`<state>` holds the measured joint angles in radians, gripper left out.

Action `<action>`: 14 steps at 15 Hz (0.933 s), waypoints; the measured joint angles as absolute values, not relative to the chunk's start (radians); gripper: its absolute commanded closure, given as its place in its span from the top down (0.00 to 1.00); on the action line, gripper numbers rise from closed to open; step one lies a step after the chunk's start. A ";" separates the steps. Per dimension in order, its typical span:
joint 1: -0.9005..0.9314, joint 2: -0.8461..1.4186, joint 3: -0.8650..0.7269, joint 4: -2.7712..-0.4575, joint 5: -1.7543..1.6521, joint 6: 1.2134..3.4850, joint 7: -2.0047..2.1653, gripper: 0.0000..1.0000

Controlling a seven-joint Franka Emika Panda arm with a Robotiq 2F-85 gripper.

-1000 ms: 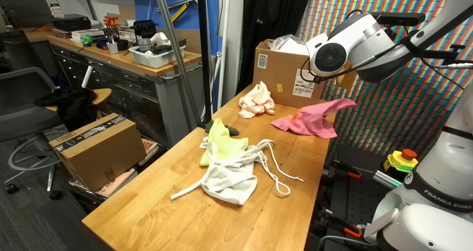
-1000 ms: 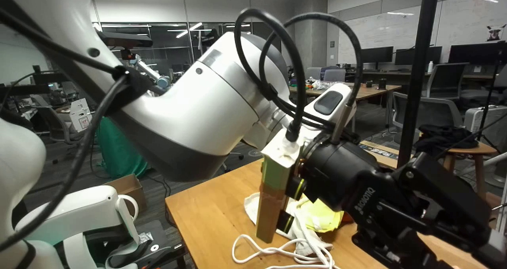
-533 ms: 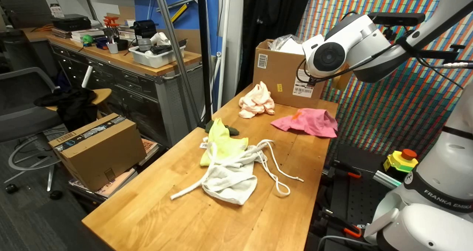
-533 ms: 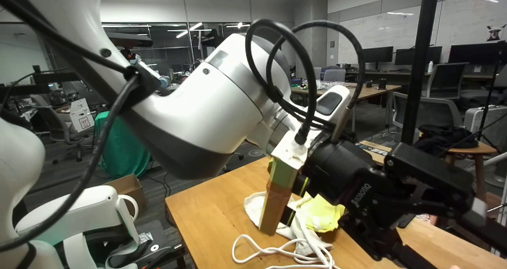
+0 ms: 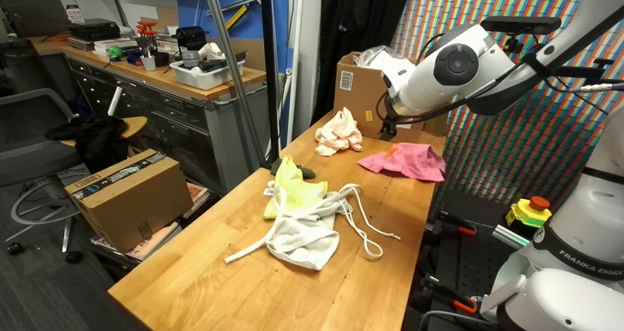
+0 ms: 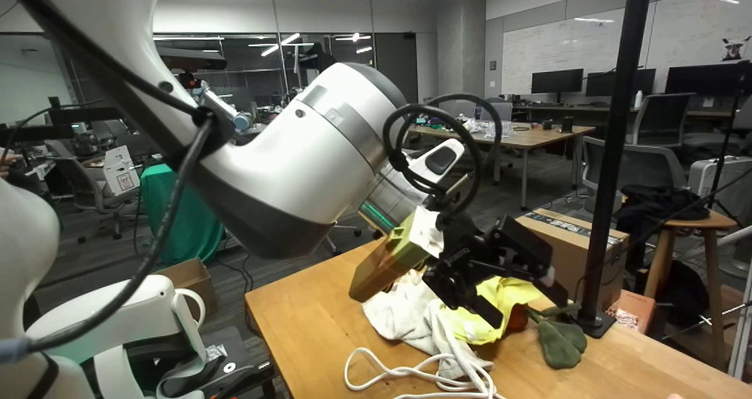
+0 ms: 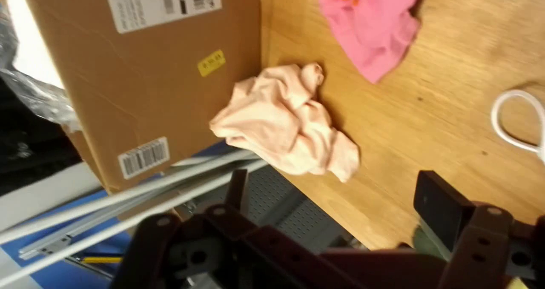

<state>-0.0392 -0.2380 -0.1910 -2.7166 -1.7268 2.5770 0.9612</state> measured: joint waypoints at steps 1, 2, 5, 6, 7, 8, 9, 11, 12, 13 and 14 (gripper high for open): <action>-0.030 -0.235 -0.183 -2.721 -1.715 2.619 0.947 1.00; -0.019 -0.231 -0.176 -2.727 -1.704 2.657 0.932 1.00; 0.025 -0.207 -0.155 -2.743 -1.662 2.748 0.887 1.00; 0.040 -0.195 -0.146 -2.747 -1.644 2.773 0.870 1.00; 0.056 -0.181 -0.136 -2.750 -1.626 2.792 0.854 1.00; 0.072 -0.166 -0.124 -2.752 -1.607 2.808 0.839 1.00; 0.089 -0.150 -0.111 -2.754 -1.583 2.823 0.822 1.00; 0.125 -0.121 -0.083 -2.755 -1.529 2.847 0.791 1.00; 0.144 -0.108 -0.068 -2.755 -1.499 2.856 0.776 1.00; 0.162 -0.097 -0.053 -2.755 -1.463 2.862 0.757 1.00; 0.181 -0.087 -0.039 -2.755 -1.425 2.868 0.737 1.00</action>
